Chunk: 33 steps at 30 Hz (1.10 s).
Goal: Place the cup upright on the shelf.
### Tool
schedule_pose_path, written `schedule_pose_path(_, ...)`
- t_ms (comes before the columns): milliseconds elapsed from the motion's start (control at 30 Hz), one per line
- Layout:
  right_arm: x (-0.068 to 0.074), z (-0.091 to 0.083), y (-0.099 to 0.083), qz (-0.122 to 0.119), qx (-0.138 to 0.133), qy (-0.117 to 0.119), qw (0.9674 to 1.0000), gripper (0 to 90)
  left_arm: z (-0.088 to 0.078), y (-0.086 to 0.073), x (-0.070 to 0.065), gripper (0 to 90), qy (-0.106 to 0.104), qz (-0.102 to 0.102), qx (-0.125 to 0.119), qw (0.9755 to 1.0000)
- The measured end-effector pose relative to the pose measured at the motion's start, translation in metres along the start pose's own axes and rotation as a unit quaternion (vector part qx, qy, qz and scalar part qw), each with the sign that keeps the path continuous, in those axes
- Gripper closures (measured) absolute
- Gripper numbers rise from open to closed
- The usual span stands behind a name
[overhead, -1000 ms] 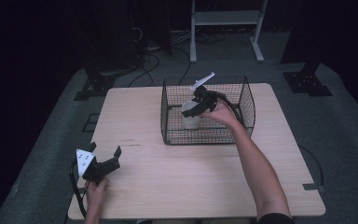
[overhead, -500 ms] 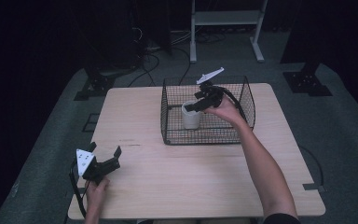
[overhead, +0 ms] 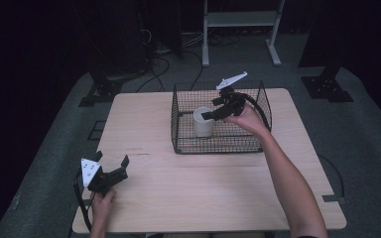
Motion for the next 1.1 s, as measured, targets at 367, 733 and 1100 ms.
schedule_pose_path(367, 0.007, -0.013, -0.005, -0.004, -0.008, 0.004, 1.0000, 13.4, 0.000, 0.000, 0.000, 0.0, 0.000, 0.001, 0.001, 1.0000)
schedule_pose_path(733, 0.020, -0.017, -0.010, -0.013, -0.013, 0.015, 0.9997, 13.4, 0.000, 0.000, 0.000, 0.0, 0.000, 0.000, 0.000, 1.0000)
schedule_pose_path(1100, 0.034, -0.024, -0.014, -0.028, -0.008, 0.024, 0.9993, 13.4, 0.000, 0.000, 0.000, 0.0, 0.000, 0.002, 0.001, 1.0000)
Point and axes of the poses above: each handheld gripper's, and its own axes: z roughly forward along the jaws, y roughly out of its top, x roughly to its left, the point moved 8 cm from there along z, roughly forward along the jaws, and after that the axes turned 8 degrees about y, right-handed, at the moved point
